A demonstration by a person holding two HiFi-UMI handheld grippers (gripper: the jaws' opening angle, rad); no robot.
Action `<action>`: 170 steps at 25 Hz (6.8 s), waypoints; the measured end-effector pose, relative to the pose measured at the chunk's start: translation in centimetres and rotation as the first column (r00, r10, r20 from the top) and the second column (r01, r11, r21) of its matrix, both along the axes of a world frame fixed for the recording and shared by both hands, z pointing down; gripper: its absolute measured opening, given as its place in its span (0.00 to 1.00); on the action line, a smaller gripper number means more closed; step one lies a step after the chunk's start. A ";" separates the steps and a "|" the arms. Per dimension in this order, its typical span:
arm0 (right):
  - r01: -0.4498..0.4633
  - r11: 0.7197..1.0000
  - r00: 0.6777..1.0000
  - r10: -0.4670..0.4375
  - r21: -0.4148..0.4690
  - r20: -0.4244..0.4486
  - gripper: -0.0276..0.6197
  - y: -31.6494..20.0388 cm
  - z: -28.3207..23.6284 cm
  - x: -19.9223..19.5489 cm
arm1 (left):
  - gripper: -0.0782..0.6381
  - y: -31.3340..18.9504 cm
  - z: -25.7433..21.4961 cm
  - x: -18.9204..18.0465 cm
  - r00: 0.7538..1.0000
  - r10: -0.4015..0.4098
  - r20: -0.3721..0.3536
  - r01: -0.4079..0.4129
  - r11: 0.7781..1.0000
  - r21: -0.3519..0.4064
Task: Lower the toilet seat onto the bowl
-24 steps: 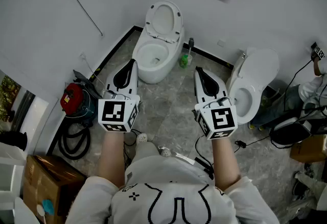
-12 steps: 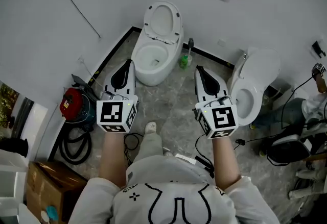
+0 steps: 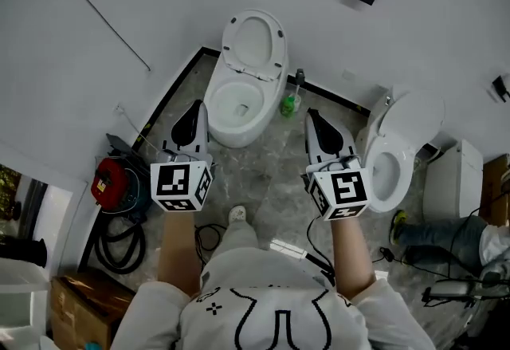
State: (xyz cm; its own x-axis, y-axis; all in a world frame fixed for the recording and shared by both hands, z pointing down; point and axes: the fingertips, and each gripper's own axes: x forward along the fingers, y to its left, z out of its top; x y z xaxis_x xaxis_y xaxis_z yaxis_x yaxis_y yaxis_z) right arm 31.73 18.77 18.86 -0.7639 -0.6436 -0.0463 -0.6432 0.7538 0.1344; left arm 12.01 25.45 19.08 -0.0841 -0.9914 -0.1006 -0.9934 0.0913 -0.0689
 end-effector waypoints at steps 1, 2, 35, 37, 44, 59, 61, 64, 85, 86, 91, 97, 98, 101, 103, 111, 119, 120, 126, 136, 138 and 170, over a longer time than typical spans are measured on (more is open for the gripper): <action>-0.003 1.000 1.000 0.003 -0.006 -0.004 0.08 -0.9 0.2 -0.7 | 0.12 -1.0 0.2 -0.8 1.000 0.002 -0.003 -0.002 1.000 -0.008; -0.005 1.000 1.000 0.005 -0.013 -0.007 0.08 -1.8 0.3 -1.4 | 0.12 -2.1 0.2 -1.6 1.000 0.004 -0.005 -0.004 1.000 -0.014; -0.110 0.989 0.993 0.104 -0.098 -0.064 0.09 -17.9 4.6 -13.2 | 0.12 -19.8 4.2 -15.0 0.994 0.092 -0.065 -0.098 0.990 -0.103; -0.111 0.989 0.992 0.104 -0.102 -0.066 0.09 -19.4 4.8 -13.7 | 0.12 -21.2 4.3 -15.6 0.994 0.087 -0.062 -0.093 0.990 -0.109; -0.117 0.986 0.992 0.110 -0.116 -0.061 0.09 -26.1 5.0 -15.5 | 0.12 -27.8 4.3 -18.3 0.996 0.077 -0.047 -0.083 0.988 -0.129; -0.094 0.983 0.993 0.083 -0.159 -0.079 0.09 -39.7 6.5 -17.4 | 0.12 -41.7 5.1 -20.4 0.994 0.094 -0.059 -0.104 0.976 -0.193; -0.102 0.980 0.993 0.091 -0.172 -0.072 0.09 -40.9 6.8 -17.4 | 0.12 -42.8 5.2 -20.6 0.993 0.095 -0.064 -0.106 0.975 -0.196; -0.107 0.976 0.993 0.096 -0.188 -0.070 0.09 -42.2 7.2 -17.4 | 0.12 -44.0 5.3 -20.6 0.993 0.103 -0.065 -0.114 0.975 -0.192; -0.209 0.938 0.978 0.197 -0.275 -0.073 0.34 -45.2 9.3 -20.7 | 0.50 -49.0 8.2 -23.4 0.966 0.240 -0.092 -0.256 0.928 -0.270; -0.217 0.936 0.976 0.203 -0.277 -0.078 0.34 -45.5 9.4 -21.1 | 0.50 -49.4 8.5 -23.7 0.965 0.248 -0.084 -0.262 0.924 -0.278; -0.283 0.914 0.959 0.273 -0.289 -0.074 0.34 -46.9 10.0 -22.3 | 0.43 -51.4 9.8 -25.6 0.958 0.271 -0.096 -0.287 0.917 -0.278; -0.338 0.883 0.941 0.327 -0.327 -0.089 0.33 -48.5 11.7 -23.4 | 0.34 -54.0 11.2 -27.2 0.949 0.304 -0.088 -0.317 0.901 -0.296; -0.348 0.879 0.937 0.335 -0.327 -0.096 0.33 -48.8 11.9 -23.5 | 0.34 -54.4 11.5 -27.4 0.945 0.315 -0.083 -0.325 0.896 -0.301; -0.369 0.871 0.930 0.350 -0.326 -0.116 0.33 -49.7 12.9 -23.9 | 0.34 -55.5 12.4 -27.6 0.936 0.345 -0.075 -0.350 0.881 -0.318; -0.380 0.867 0.925 0.356 -0.321 -0.132 0.32 -50.5 13.6 -24.3 | 0.34 -56.3 13.3 -27.5 0.926 0.372 -0.066 -0.372 0.867 -0.331; -0.394 0.863 0.916 0.340 -0.315 -0.213 0.32 -54.1 17.5 -26.3 | 0.34 -59.6 17.6 -27.7 0.902 0.430 -0.044 -0.410 0.819 -0.401; -0.435 0.837 0.893 0.352 -0.333 -0.280 0.32 -57.3 21.0 -26.4 | 0.34 -62.9 21.8 -28.1 0.880 0.473 -0.037 -0.431 0.766 -0.477; -0.439 0.834 0.890 0.354 -0.334 -0.288 0.32 -57.6 21.3 -26.4 | 0.34 -63.3 22.4 -28.1 0.879 0.476 -0.035 -0.431 0.758 -0.489; -0.463 0.846 0.859 0.356 -0.264 -0.368 0.32 -58.7 22.8 -26.9 | 0.35 -65.3 24.7 -28.1 0.871 0.489 -0.040 -0.434 0.730 -0.528; -0.496 0.811 0.828 0.333 -0.310 -0.451 0.29 -61.5 27.7 -27.5 | 0.35 -68.6 28.6 -27.6 0.823 0.568 0.019 -0.434 0.650 -0.624; -0.512 0.798 0.815 0.334 -0.319 -0.473 0.29 -62.0 28.6 -27.3 | 0.35 -69.1 29.7 -27.7 0.816 0.578 0.033 -0.424 0.635 -0.646; -0.554 0.796 0.702 0.291 -0.242 -0.651 0.14 -59.6 30.1 -26.5 | 0.19 -66.6 30.8 -27.8 0.772 0.618 0.146 -0.365 0.619 -0.695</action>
State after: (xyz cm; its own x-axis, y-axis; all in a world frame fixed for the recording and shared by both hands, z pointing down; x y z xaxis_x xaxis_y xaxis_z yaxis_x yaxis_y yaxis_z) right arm 5.25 -40.78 48.91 -0.1999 -0.7591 0.6195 -0.8090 0.4846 0.3327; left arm -15.78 -41.13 49.92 0.3487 -0.7147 0.6063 -0.7647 -0.5910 -0.2568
